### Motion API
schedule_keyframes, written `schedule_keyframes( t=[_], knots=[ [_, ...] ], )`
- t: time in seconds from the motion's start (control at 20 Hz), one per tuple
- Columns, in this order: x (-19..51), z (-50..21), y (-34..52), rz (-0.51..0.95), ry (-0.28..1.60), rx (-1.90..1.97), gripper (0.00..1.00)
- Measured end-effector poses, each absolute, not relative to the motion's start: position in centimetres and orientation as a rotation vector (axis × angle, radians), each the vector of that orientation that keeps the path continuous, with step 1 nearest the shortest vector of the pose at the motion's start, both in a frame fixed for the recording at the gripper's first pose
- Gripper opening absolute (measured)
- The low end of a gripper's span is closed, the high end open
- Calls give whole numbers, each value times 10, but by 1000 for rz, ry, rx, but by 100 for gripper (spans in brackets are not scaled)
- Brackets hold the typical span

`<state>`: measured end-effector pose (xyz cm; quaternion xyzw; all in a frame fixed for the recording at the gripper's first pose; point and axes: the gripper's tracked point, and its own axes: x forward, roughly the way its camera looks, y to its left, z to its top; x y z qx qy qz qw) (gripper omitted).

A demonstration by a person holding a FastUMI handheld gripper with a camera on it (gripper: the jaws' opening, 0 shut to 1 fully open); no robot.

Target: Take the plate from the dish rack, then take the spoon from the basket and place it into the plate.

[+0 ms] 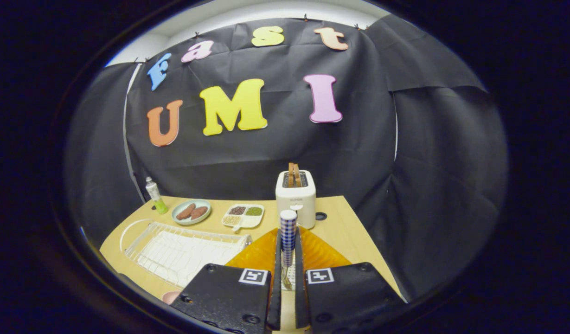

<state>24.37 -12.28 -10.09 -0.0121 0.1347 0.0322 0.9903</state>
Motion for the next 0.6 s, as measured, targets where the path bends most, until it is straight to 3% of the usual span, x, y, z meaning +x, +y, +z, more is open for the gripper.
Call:
schedule_keyframes(
  t=[0.6],
  knots=[
    [110, -159, 16, 79, 330, -10, 17]
  ],
)
